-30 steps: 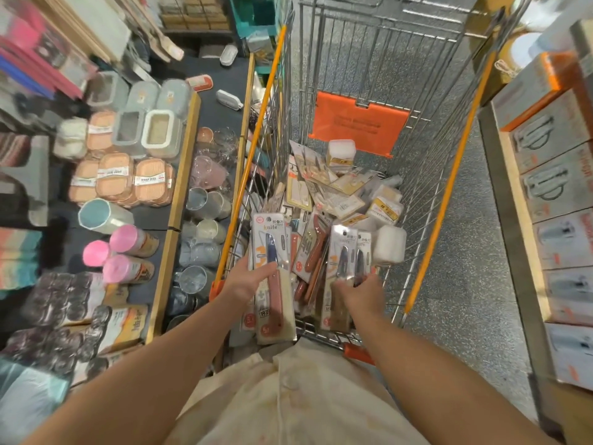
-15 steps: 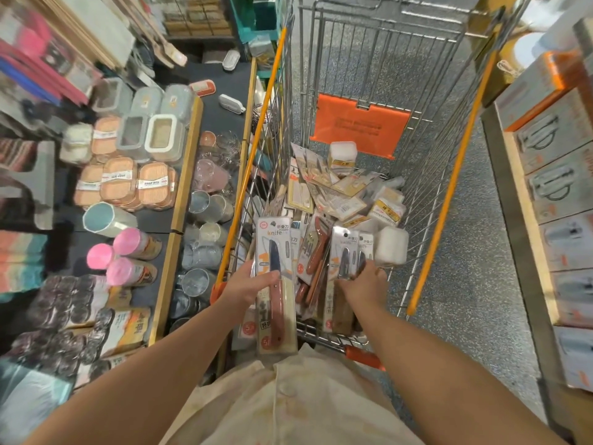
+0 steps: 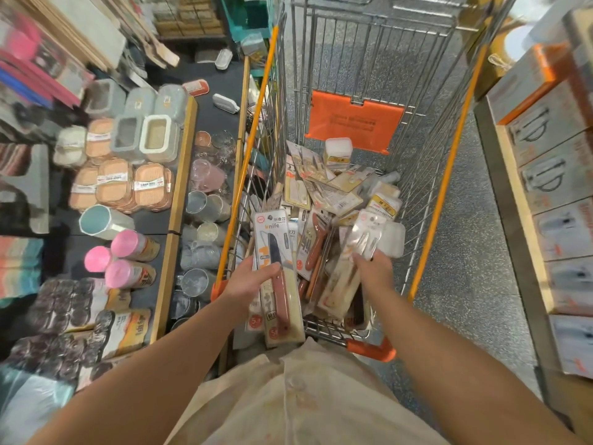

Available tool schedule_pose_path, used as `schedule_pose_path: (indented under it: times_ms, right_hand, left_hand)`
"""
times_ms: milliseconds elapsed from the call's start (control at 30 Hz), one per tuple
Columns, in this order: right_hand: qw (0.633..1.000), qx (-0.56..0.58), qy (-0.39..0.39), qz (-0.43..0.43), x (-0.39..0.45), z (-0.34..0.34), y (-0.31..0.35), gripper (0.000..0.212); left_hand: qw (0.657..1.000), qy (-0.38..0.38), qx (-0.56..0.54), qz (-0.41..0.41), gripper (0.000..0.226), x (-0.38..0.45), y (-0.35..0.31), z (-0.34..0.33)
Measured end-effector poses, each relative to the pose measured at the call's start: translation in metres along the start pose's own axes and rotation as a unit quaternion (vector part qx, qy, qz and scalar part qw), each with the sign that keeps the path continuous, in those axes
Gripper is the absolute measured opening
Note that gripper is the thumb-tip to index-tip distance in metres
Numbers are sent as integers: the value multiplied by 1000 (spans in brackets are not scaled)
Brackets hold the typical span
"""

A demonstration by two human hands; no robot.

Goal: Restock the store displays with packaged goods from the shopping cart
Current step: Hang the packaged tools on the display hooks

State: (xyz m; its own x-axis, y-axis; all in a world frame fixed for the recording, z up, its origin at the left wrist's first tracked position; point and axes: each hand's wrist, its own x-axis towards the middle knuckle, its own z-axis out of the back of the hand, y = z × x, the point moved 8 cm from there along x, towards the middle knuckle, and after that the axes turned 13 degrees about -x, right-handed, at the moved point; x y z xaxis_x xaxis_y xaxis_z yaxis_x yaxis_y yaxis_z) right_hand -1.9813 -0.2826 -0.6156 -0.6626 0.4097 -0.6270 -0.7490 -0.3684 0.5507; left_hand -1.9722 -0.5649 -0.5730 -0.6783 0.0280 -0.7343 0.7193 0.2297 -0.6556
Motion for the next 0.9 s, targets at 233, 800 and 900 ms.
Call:
schedule_pose_path:
  times_ms: [233, 800, 900]
  right_hand:
    - [950, 151, 273, 6, -47, -9, 50, 6]
    - [973, 5, 199, 119, -75, -46, 79, 34]
    - [973, 72, 218, 38, -71, -48, 71, 53]
  left_hand:
    - [998, 28, -44, 18, 33, 7, -4, -14]
    - [996, 82, 22, 1, 43, 6, -6, -46]
    - [997, 76, 32, -1, 73, 10, -5, -43]
